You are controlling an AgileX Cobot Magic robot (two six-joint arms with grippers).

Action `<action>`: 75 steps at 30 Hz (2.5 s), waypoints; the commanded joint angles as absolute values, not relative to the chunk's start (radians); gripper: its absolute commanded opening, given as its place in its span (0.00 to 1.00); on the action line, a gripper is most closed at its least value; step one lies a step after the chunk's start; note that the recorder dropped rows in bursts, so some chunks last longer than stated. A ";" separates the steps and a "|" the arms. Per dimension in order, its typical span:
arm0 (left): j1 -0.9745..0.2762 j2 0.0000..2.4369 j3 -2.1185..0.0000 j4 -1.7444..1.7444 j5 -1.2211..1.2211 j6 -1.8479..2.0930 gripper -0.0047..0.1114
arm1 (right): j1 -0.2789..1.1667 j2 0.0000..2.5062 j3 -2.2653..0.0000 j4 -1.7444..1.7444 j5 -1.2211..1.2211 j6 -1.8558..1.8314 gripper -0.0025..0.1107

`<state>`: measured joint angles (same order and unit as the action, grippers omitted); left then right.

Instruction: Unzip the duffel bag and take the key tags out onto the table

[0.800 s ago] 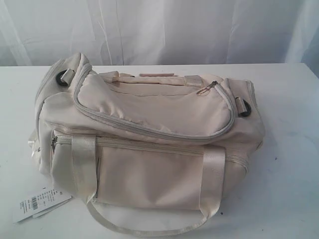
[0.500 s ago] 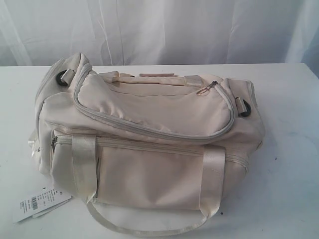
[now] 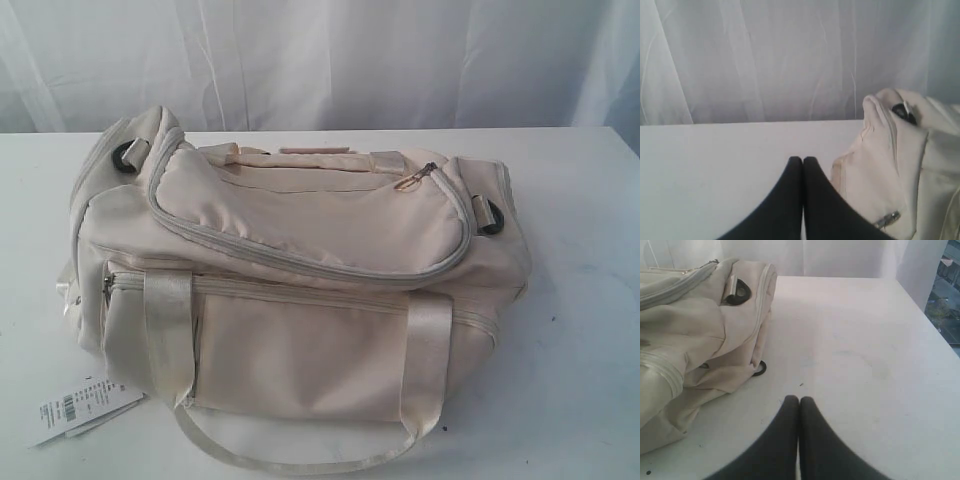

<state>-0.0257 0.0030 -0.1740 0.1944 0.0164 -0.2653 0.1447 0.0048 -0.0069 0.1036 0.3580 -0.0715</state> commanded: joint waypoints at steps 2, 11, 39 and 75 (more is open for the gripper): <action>-0.022 0.000 -0.408 0.204 0.194 -0.265 0.04 | 0.139 0.000 0.000 0.100 0.344 -0.070 0.02; -0.022 0.000 -0.597 0.204 0.063 -0.265 0.04 | 0.139 0.000 0.000 0.100 0.344 -0.070 0.02; -0.022 0.000 -0.625 0.204 0.023 -0.265 0.04 | 0.139 0.000 0.000 0.069 -0.111 -0.152 0.02; -0.043 0.080 -0.617 0.214 0.141 -0.236 0.04 | 0.139 0.000 0.000 0.095 -1.190 -0.089 0.02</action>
